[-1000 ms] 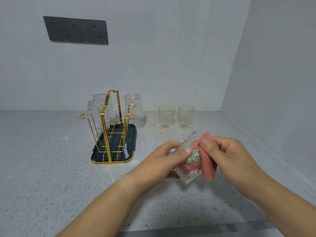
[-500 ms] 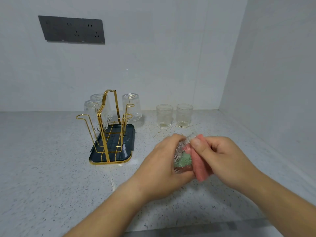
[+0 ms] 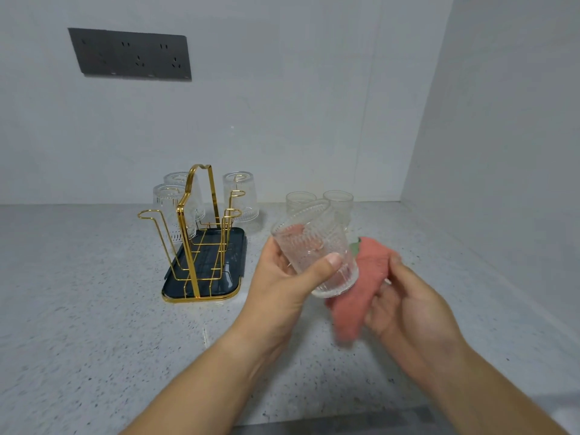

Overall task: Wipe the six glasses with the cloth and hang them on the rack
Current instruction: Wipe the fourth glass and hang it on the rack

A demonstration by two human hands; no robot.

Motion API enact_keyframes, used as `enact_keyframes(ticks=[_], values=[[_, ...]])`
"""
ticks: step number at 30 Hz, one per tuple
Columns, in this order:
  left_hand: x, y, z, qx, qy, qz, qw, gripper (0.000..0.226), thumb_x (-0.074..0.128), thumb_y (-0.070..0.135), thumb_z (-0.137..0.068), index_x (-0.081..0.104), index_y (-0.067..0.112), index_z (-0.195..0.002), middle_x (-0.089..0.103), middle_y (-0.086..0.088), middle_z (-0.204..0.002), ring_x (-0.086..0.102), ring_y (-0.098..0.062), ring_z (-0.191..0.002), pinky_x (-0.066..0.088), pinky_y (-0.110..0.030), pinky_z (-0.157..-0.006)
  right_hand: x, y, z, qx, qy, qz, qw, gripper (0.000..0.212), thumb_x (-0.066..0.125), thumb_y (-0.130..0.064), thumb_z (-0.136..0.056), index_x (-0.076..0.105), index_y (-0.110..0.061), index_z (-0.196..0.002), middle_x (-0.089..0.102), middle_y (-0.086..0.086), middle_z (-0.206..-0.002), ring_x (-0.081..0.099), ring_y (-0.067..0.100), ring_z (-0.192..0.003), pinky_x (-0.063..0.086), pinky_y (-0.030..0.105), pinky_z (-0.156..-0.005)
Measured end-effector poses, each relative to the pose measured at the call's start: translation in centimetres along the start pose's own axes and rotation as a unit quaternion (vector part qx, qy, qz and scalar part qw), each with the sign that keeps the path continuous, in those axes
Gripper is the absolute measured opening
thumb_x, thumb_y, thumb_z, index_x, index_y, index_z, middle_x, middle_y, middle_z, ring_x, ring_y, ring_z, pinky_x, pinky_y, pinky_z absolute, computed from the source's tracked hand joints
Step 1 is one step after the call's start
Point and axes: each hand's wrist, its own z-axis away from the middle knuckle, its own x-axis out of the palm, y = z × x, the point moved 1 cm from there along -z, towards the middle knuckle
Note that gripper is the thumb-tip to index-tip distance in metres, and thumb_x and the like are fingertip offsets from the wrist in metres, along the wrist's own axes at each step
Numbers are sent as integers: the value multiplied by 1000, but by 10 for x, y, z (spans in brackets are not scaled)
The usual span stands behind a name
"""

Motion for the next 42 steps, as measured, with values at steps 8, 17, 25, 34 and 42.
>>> enact_keyframes(ticks=[8, 17, 25, 34, 42], values=[[23, -2, 6, 20, -19, 15, 999, 49, 74, -4, -86, 52, 11, -127, 75, -7, -95, 69, -11, -58, 49, -18, -45, 22, -6, -11, 26, -120, -127, 984, 91, 17, -70, -99, 50, 3, -143, 59, 28, -140, 57, 42, -132, 27, 55, -121], [4, 0, -7, 76, 48, -64, 994, 61, 87, 10, -74, 57, 30, -124, 74, 3, -122, 72, -14, -114, 58, -30, -94, 13, 15, 4, 91, -215, -164, 958, 100, 25, -75, -96, 17, 3, -158, 27, 30, -162, 26, 40, -154, 8, 47, -130], [19, -8, 7, 54, -32, -49, 997, 60, 74, -12, -88, 42, 12, -132, 79, 0, -110, 74, -7, -73, 54, -16, -58, 7, -3, -18, 7, -164, -134, 977, 95, 19, -73, -98, 55, 4, -140, 53, 30, -146, 54, 44, -135, 33, 61, -116], [14, -7, 0, 71, 5, -40, 997, 62, 84, -4, -81, 53, 24, -127, 74, 2, -119, 74, -9, -106, 58, -21, -85, 7, 23, -3, 62, -237, -145, 959, 95, 26, -71, -100, 16, 2, -159, 20, 27, -166, 19, 38, -156, 2, 47, -129], [10, -8, 3, 46, -12, -25, 999, 61, 76, -6, -87, 44, 13, -135, 72, -5, -116, 76, -8, -90, 58, -17, -72, -4, 1, -17, 10, -173, -138, 975, 95, 21, -75, -98, 37, 2, -152, 47, 28, -152, 45, 41, -143, 19, 53, -123]])
